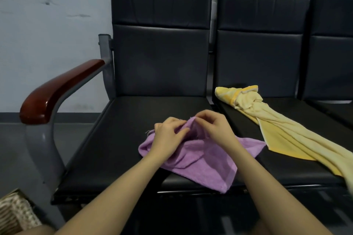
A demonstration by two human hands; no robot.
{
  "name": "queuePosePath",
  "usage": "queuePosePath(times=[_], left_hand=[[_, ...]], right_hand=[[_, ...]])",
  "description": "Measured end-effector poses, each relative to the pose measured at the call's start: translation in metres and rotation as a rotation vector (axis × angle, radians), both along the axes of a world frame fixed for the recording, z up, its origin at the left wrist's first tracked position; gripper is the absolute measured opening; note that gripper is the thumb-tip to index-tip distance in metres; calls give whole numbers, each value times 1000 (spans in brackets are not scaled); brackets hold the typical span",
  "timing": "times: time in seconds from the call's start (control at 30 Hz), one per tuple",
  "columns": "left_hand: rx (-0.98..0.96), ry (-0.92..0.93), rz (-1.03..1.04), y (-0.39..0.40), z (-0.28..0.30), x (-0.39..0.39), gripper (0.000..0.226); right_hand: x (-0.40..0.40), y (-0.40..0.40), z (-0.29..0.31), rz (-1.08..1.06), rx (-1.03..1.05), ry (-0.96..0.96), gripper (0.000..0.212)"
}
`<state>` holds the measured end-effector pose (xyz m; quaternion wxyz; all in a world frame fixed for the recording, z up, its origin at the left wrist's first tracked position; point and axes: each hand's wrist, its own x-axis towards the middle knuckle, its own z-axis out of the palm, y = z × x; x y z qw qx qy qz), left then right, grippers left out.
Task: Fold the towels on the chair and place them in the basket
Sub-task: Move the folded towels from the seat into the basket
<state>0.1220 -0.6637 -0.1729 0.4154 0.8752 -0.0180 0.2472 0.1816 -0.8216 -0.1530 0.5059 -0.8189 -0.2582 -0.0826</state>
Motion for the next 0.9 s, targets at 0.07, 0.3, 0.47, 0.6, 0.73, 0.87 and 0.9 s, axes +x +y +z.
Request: queuePosePath(times=[0.07,0.3,0.47,0.6,0.73,0.87,0.9], left_hand=[[-163,-42,15,-5,10,-3,17],[-498,-90,-111,6,63,-13,27],[-335,-14,-45,24,58,-4,17],[-210,80,111,39,28,9,10],[-241,135,212,52,10,16,16],[-305,152,177,53,6,20,18],[-337,155,157,52,8,20,17]], right_hand=[[-1,-1,13,32,40,-33,9],[-1,-5,42,163,198,-15,10],[8,10,25,78,103,-5,7],[7,20,-3,-38,-34,-69,13],[-9,27,-25,-30,-66,-102,2],[-20,29,-35,-12,-222,-56,9],[-20,29,-36,-17,-253,-56,8]])
